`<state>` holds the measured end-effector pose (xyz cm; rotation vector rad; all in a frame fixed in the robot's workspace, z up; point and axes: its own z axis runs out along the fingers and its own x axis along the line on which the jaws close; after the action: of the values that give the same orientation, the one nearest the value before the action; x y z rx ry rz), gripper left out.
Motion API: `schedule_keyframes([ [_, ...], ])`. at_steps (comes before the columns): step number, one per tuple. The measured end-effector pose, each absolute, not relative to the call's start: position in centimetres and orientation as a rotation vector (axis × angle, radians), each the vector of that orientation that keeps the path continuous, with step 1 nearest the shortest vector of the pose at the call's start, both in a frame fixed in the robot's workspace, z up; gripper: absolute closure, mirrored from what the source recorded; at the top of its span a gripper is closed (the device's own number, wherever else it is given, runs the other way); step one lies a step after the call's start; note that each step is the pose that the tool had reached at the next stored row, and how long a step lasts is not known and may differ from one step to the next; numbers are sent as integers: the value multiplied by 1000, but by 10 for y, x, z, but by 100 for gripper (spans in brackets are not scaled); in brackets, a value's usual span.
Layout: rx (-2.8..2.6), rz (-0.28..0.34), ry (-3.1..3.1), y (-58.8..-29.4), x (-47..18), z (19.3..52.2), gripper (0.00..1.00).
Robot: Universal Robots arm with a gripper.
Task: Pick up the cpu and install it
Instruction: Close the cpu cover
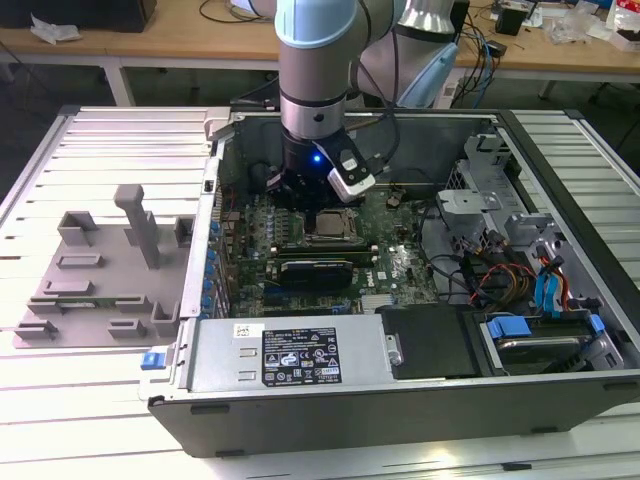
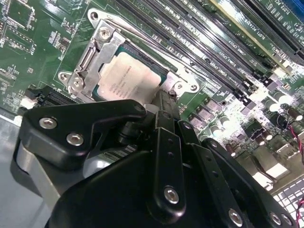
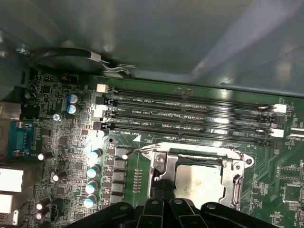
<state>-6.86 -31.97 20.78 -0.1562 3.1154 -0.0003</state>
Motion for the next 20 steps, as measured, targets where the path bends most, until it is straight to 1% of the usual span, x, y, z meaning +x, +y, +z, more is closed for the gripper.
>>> schedule_keyframes([
  [17, -156, 0, 3115, -324, -68, 205, 89],
  [20, -156, -1, 3115, -324, -68, 210, 89],
])
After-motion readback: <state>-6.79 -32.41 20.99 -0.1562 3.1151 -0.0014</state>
